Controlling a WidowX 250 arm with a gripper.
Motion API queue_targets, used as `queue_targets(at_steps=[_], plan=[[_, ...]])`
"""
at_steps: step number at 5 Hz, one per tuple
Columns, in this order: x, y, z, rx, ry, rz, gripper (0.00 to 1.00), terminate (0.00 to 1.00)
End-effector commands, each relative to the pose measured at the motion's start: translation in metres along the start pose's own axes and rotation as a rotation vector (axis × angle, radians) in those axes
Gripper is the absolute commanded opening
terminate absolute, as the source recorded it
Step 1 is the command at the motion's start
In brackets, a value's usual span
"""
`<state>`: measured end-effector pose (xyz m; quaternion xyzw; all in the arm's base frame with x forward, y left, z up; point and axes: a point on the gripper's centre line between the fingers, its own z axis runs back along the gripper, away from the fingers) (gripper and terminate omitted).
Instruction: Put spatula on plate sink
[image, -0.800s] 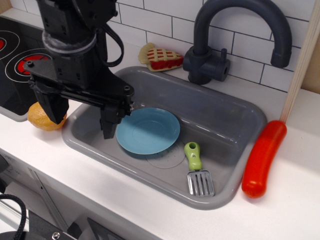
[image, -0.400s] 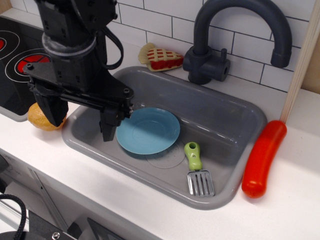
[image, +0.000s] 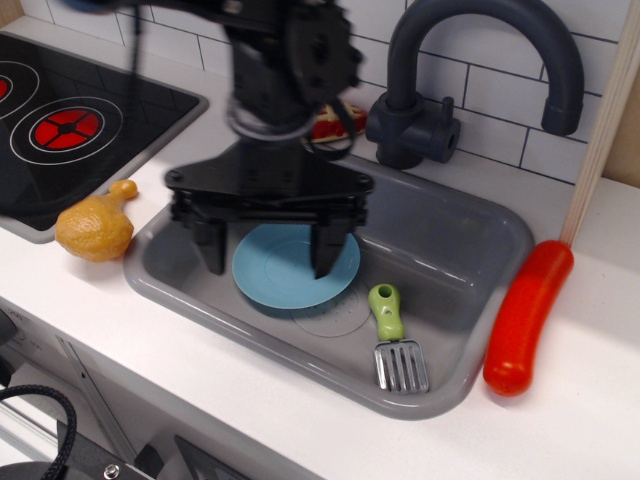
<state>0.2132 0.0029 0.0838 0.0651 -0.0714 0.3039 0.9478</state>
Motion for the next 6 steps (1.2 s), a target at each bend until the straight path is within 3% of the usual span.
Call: queue_targets(at_steps=[1, 4, 6], plan=[[0.022, -0.043, -0.015, -0.034, -0.078, 0.196, 1.00, 0.00], [0.028, -0.060, -0.055, -0.065, -0.087, 0.440, 1.00, 0.00], [0.024, -0.073, -0.067, -0.099, -0.081, 0.519, 1.00, 0.00]])
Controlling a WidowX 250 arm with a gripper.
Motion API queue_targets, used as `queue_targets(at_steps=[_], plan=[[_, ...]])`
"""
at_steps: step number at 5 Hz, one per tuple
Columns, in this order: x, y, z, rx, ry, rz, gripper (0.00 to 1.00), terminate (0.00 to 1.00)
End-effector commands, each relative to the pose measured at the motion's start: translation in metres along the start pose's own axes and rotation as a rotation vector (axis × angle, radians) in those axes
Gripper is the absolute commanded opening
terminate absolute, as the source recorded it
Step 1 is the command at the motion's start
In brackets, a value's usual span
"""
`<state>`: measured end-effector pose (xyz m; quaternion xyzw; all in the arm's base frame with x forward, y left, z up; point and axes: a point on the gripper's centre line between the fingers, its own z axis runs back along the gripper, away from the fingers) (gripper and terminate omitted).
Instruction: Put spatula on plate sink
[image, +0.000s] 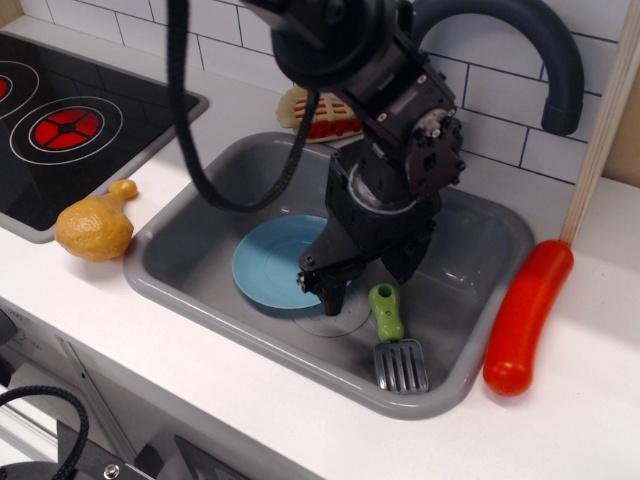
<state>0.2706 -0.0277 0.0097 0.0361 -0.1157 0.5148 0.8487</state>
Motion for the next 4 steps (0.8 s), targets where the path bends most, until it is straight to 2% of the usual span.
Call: queue_targets(at_steps=[1, 3, 4], plan=[[-0.001, -0.017, -0.003, -0.076, -0.019, 0.079, 1.00, 0.00], [-0.009, -0.019, -0.015, -0.066, -0.011, 0.128, 1.00, 0.00], [-0.013, -0.017, -0.022, -0.084, -0.010, 0.141, 1.00, 0.00]])
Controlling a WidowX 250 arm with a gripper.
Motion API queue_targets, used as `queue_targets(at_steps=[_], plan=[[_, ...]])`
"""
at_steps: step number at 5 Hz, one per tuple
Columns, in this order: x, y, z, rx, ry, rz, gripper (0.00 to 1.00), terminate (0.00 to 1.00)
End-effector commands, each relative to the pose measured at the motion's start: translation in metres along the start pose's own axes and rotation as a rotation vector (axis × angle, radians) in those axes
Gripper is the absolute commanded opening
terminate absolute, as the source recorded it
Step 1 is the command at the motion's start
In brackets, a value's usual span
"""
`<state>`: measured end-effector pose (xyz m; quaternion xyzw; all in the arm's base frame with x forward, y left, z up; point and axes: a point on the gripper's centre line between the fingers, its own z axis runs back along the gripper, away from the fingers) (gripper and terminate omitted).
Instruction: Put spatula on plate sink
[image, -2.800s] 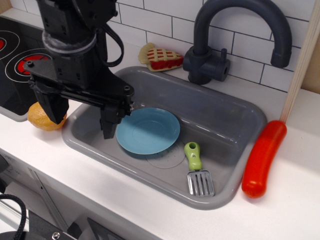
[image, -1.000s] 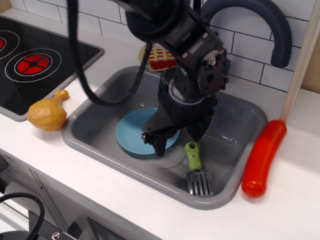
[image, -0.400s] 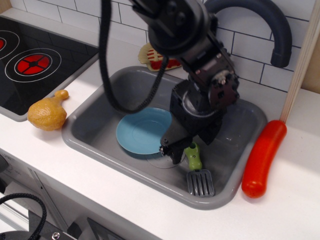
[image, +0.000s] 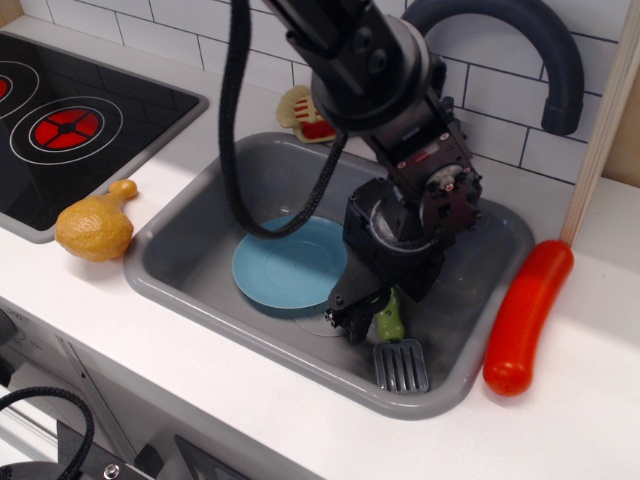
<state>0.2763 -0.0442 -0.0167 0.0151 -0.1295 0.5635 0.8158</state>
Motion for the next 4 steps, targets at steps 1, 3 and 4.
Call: queue_targets(at_steps=[1, 3, 4], plan=[[0.001, -0.005, -0.001, -0.047, 0.027, -0.020, 0.00, 0.00], [0.005, -0.003, 0.010, -0.024, 0.067, -0.049, 0.00, 0.00], [0.019, -0.003, 0.027, -0.052, 0.087, -0.047, 0.00, 0.00]])
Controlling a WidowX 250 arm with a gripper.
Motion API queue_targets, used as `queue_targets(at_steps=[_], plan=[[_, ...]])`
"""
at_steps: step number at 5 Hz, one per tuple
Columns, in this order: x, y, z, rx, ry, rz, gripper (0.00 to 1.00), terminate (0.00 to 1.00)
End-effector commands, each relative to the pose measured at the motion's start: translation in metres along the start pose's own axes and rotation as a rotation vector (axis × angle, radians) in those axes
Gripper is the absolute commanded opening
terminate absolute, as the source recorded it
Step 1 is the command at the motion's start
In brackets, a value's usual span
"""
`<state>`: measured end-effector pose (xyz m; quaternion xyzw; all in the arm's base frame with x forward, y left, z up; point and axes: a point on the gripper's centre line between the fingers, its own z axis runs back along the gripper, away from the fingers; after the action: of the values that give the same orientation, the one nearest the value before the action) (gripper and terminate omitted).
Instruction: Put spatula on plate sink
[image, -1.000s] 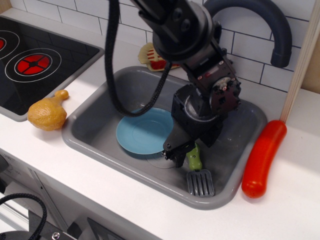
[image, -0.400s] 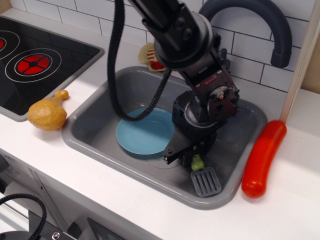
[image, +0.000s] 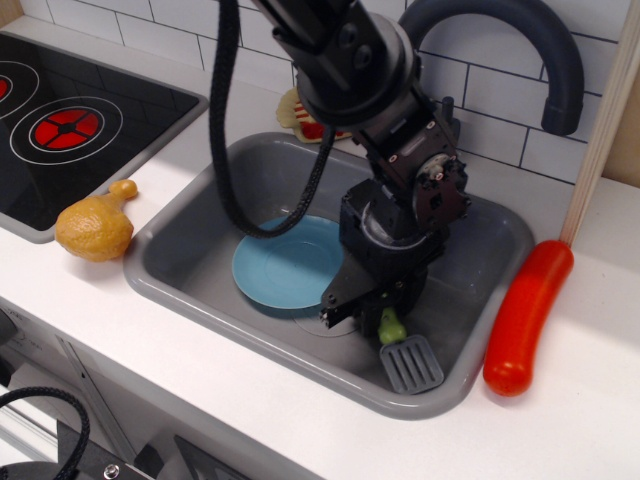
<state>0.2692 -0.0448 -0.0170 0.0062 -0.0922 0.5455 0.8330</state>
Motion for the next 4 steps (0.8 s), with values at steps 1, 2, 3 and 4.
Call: queue_targets(at_steps=[1, 2, 3, 4], plan=[[0.037, -0.006, 0.042, -0.103, -0.030, 0.000, 0.00, 0.00], [0.064, -0.003, 0.044, -0.079, -0.052, -0.002, 0.00, 0.00], [0.091, 0.003, 0.042, -0.081, -0.087, -0.001, 0.00, 0.00], [0.120, 0.009, 0.037, -0.076, -0.111, 0.011, 0.00, 0.00]])
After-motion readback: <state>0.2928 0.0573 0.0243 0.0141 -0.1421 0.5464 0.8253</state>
